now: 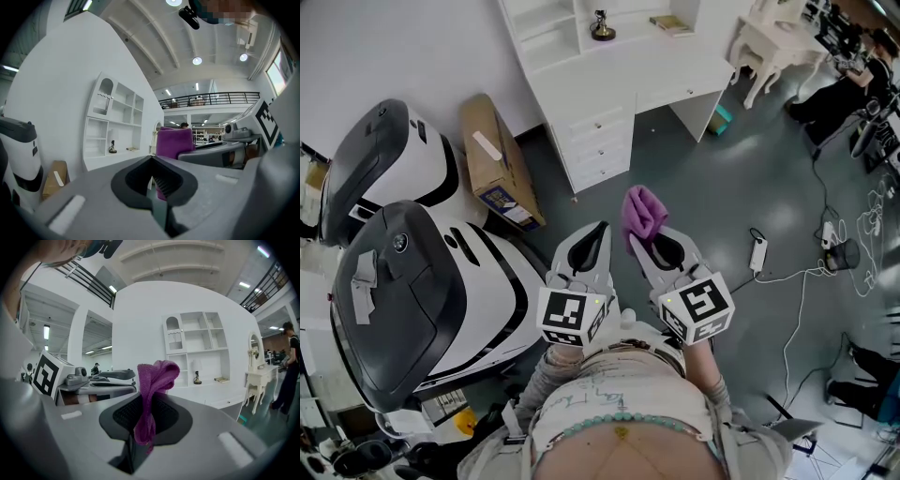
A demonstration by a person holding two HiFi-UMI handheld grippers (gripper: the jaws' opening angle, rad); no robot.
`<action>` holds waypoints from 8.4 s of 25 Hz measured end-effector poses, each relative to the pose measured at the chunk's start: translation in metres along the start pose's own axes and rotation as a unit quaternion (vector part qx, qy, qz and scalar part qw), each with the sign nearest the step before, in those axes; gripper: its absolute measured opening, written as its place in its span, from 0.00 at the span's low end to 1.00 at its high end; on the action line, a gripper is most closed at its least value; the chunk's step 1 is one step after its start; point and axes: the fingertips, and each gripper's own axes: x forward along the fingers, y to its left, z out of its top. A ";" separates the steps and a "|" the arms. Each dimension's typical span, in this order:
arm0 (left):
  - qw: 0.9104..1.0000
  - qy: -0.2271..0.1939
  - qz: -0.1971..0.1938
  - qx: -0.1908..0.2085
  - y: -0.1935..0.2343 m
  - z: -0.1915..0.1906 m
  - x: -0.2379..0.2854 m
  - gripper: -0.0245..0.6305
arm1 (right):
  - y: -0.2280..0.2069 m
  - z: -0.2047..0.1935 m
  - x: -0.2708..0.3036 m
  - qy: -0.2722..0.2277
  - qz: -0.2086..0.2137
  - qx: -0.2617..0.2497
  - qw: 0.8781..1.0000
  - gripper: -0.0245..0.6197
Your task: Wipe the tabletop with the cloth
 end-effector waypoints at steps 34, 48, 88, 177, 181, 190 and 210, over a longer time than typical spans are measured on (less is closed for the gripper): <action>0.999 -0.008 -0.045 -0.005 0.142 0.025 0.143 0.04 | -0.083 0.044 0.178 0.017 -0.029 -0.027 0.999 0.16; 1.000 -0.017 0.001 0.001 0.172 0.048 0.214 0.04 | -0.142 0.073 0.228 0.010 0.018 -0.043 0.999 0.16; 0.998 -0.014 0.059 0.002 0.323 0.076 0.380 0.04 | -0.259 0.122 0.408 0.022 0.072 -0.048 0.996 0.16; 0.945 0.041 0.310 -0.094 0.568 0.010 0.417 0.04 | -0.255 0.044 0.782 0.200 0.315 -0.155 0.915 0.17; 0.943 0.047 0.313 -0.099 0.568 0.005 0.421 0.04 | -0.254 0.021 0.800 0.227 0.322 -0.147 0.907 0.17; 0.937 0.058 0.324 -0.113 0.569 -0.007 0.417 0.04 | -0.256 -0.033 0.833 0.286 0.319 -0.101 0.898 0.17; 0.928 0.089 0.335 -0.137 0.564 -0.029 0.411 0.04 | -0.259 -0.098 0.896 0.313 0.245 -0.201 0.895 0.17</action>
